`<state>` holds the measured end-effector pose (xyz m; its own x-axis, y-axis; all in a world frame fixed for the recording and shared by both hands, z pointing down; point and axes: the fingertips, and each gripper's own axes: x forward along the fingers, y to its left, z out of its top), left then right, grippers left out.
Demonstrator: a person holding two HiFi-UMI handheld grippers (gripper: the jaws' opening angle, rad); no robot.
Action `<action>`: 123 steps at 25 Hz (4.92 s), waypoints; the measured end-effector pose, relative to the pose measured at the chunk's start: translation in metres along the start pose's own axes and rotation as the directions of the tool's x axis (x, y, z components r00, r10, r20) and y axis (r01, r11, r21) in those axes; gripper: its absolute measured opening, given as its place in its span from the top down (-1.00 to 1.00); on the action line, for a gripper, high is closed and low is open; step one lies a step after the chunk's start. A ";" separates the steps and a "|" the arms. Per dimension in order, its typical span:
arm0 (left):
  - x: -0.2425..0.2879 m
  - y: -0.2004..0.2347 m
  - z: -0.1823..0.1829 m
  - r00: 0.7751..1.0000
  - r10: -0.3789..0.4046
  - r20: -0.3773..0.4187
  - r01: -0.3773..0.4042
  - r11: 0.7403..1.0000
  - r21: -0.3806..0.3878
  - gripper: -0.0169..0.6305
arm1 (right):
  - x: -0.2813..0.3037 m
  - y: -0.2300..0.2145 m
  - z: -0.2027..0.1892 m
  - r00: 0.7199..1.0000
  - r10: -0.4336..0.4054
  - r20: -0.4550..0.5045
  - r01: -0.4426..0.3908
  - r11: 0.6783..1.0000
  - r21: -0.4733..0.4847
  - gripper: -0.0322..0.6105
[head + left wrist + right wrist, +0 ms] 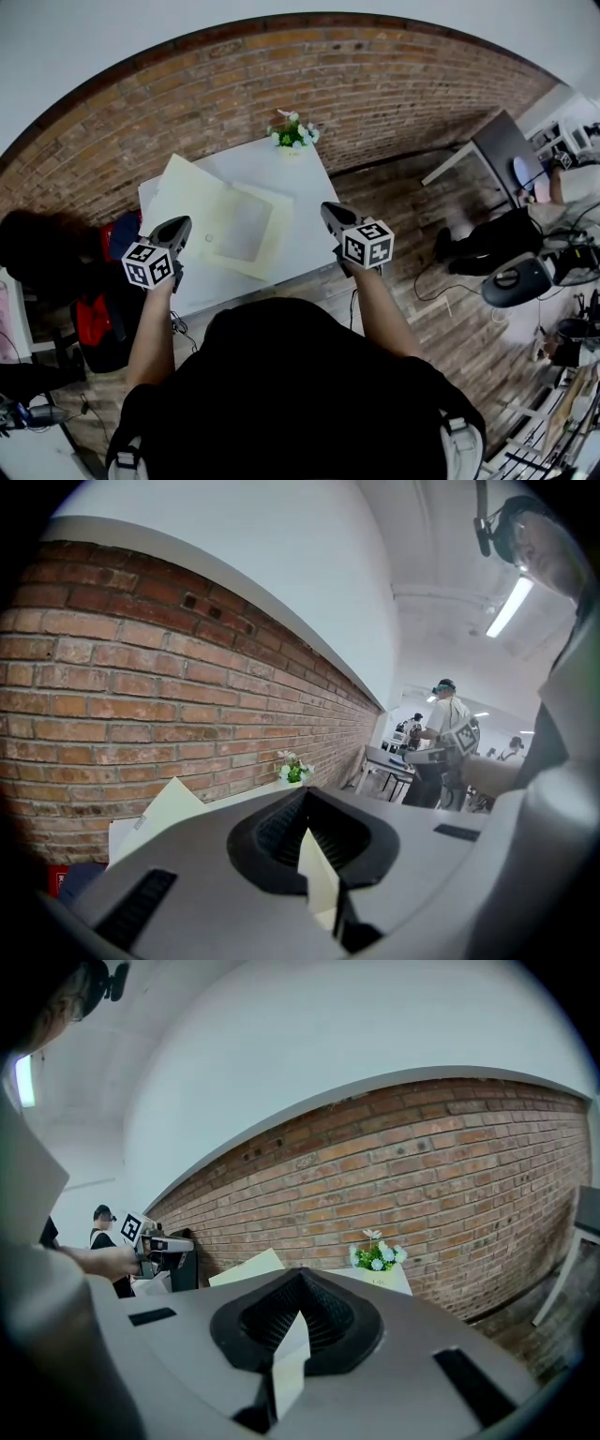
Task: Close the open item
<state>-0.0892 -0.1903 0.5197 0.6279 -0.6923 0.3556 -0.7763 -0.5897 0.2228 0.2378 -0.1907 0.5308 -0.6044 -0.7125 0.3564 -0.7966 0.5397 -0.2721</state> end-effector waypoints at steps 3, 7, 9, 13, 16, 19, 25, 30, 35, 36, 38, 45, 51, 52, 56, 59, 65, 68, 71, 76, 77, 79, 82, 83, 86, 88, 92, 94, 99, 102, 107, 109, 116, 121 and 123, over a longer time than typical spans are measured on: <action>0.000 0.002 0.007 1.000 0.006 0.006 -0.007 1.000 0.015 0.92 | -0.005 0.004 -0.001 1.000 0.001 -0.005 -0.001 1.000 -0.007 0.83; 0.002 0.005 0.013 1.000 0.007 0.020 -0.007 1.000 0.020 0.92 | -0.006 0.004 -0.003 1.000 -0.010 -0.010 0.010 1.000 -0.005 0.83; 0.004 0.004 0.013 1.000 -0.004 0.018 0.004 1.000 0.025 0.91 | -0.006 0.002 -0.004 1.000 -0.022 -0.009 0.022 1.000 0.002 0.83; 0.002 0.006 0.013 1.000 -0.020 0.011 0.019 0.999 0.030 0.91 | -0.003 0.004 -0.002 0.999 -0.036 0.001 0.036 0.999 0.008 0.84; -0.005 0.015 0.014 1.000 -0.021 0.012 0.021 0.999 0.027 0.91 | 0.002 0.011 -0.003 0.999 -0.045 0.007 0.045 0.999 0.023 0.84; -0.012 0.027 0.023 1.000 -0.019 0.022 0.018 0.999 0.032 0.91 | 0.008 0.019 -0.002 0.999 -0.054 0.008 0.054 0.998 0.028 0.83; -0.023 0.044 0.022 1.000 -0.025 0.016 0.025 0.999 0.027 0.91 | 0.018 0.032 0.000 0.997 -0.071 0.009 0.071 0.997 0.029 0.84; -0.028 0.061 0.025 1.000 -0.028 0.013 0.028 0.999 0.026 0.92 | 0.026 0.037 0.001 0.996 -0.089 0.005 0.088 0.995 0.039 0.83; -0.035 0.080 0.028 1.000 -0.029 0.010 0.028 0.999 0.023 0.91 | 0.038 0.046 0.004 0.995 -0.100 0.001 0.100 0.994 0.041 0.83; -0.036 0.084 0.028 1.000 -0.027 0.010 0.027 0.999 0.022 0.91 | 0.041 0.048 0.004 0.995 -0.100 -0.001 0.100 0.994 0.040 0.83; -0.038 0.090 0.028 1.000 -0.026 0.009 0.025 0.999 0.020 0.91 | 0.045 0.051 0.005 0.995 -0.099 -0.005 0.099 0.994 0.041 0.84; -0.045 0.112 0.028 1.000 -0.025 0.003 0.025 1.000 0.011 0.91 | 0.065 0.064 0.007 0.994 -0.104 -0.019 0.104 0.994 0.030 0.83; -0.052 0.127 0.028 1.000 -0.016 0.004 0.016 1.000 -0.003 0.91 | 0.080 0.073 0.009 0.995 -0.095 -0.034 0.096 0.995 0.025 0.83; -0.054 0.130 0.028 1.000 -0.013 0.006 0.014 1.000 -0.011 0.91 | 0.082 0.075 0.009 0.995 -0.092 -0.037 0.093 0.995 0.024 0.83; -0.062 0.141 0.030 1.000 0.003 0.028 -0.001 0.999 -0.039 0.91 | 0.092 0.080 0.009 0.996 -0.076 -0.052 0.077 0.997 0.013 0.83; -0.068 0.146 0.029 0.999 0.019 0.033 -0.018 0.999 -0.048 0.91 | 0.099 0.083 0.009 0.996 -0.061 -0.063 0.062 0.998 0.007 0.83; -0.080 0.154 0.025 0.998 0.038 0.041 -0.035 0.997 -0.069 0.91 | 0.113 0.094 0.008 0.996 -0.030 -0.079 0.030 1.000 0.000 0.83; -0.092 0.162 0.022 0.998 0.052 0.045 -0.049 0.996 -0.077 0.91 | 0.124 0.106 0.006 0.996 -0.011 -0.088 0.010 1.000 -0.009 0.84; -0.102 0.165 0.019 0.997 0.046 0.064 -0.040 0.995 -0.095 0.91 | 0.132 0.114 0.006 0.996 0.008 -0.094 -0.009 1.000 -0.015 0.83; -0.112 0.174 0.012 0.996 0.056 0.069 -0.048 0.993 -0.106 0.91 | 0.144 0.126 0.003 0.994 0.034 -0.105 -0.036 0.999 -0.016 0.83; -0.114 0.175 0.011 0.996 0.055 0.072 -0.048 0.993 -0.105 0.91 | 0.146 0.129 0.003 0.993 0.038 -0.108 -0.040 0.999 -0.017 0.83; -0.116 0.179 0.010 0.995 0.057 0.080 -0.049 0.993 -0.106 0.91 | 0.150 0.133 0.001 0.992 0.045 -0.117 -0.048 0.999 -0.020 0.84; -0.119 0.187 0.005 0.994 0.069 0.079 -0.059 0.991 -0.116 0.91 | 0.156 0.141 -0.002 0.990 0.056 -0.130 -0.060 0.998 -0.026 0.83; -0.119 0.190 0.002 0.994 0.074 0.076 -0.064 0.991 -0.121 0.91 | 0.157 0.143 -0.003 0.989 0.059 -0.135 -0.063 0.998 -0.027 0.83; -0.119 0.197 -0.004 0.994 0.084 0.063 -0.075 0.988 -0.133 0.91 | 0.159 0.148 -0.005 0.987 0.063 -0.146 -0.068 0.997 -0.029 0.83; -0.118 0.201 -0.009 0.995 0.089 0.053 -0.081 0.987 -0.137 0.91 | 0.160 0.150 -0.007 0.986 0.063 -0.153 -0.069 0.997 -0.032 0.83; -0.117 0.207 -0.021 0.995 0.096 0.034 -0.090 0.985 -0.144 0.91 | 0.160 0.154 -0.011 0.984 0.061 -0.169 -0.067 0.997 -0.034 0.83; -0.116 0.209 -0.027 0.995 0.094 0.024 -0.089 0.985 -0.149 0.91 | 0.160 0.156 -0.014 0.982 0.060 -0.176 -0.068 0.997 -0.036 0.83; -0.113 0.218 -0.041 0.997 0.083 -0.012 -0.083 0.985 -0.150 0.85 | 0.160 0.159 -0.020 0.980 0.055 -0.192 -0.063 0.997 -0.039 0.83; -0.110 0.225 -0.050 0.996 0.084 -0.038 -0.089 0.984 -0.157 0.70 | 0.160 0.161 -0.024 0.978 0.052 -0.203 -0.062 0.997 -0.041 0.83; -0.101 0.234 -0.069 0.994 0.068 -0.087 -0.082 0.983 -0.167 0.51 | 0.161 0.163 -0.034 0.973 0.043 -0.225 -0.053 0.998 -0.036 0.83; -0.099 0.236 -0.075 0.993 0.063 -0.096 -0.079 0.982 -0.171 0.50 | 0.159 0.164 -0.037 0.972 0.038 -0.231 -0.047 0.998 -0.032 0.83; -0.090 0.254 -0.104 0.985 0.077 -0.156 -0.104 0.978 -0.178 0.42 | 0.158 0.165 -0.048 0.969 0.022 -0.246 -0.028 0.999 -0.023 0.83; -0.081 0.263 -0.121 0.979 0.080 -0.187 -0.117 0.973 -0.197 0.36 | 0.152 0.159 -0.055 0.967 -0.005 -0.254 0.001 1.000 -0.017 0.83; -0.077 0.265 -0.128 0.976 0.077 -0.203 -0.117 0.973 -0.197 0.34 | 0.149 0.158 -0.059 0.967 -0.013 -0.255 0.012 1.000 -0.006 0.83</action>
<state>-0.3501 -0.2399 0.6672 0.5423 -0.6368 0.5481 -0.8402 -0.4111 0.3537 0.0223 -0.1852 0.5932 -0.5743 -0.5819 0.5759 -0.8039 0.5339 -0.2622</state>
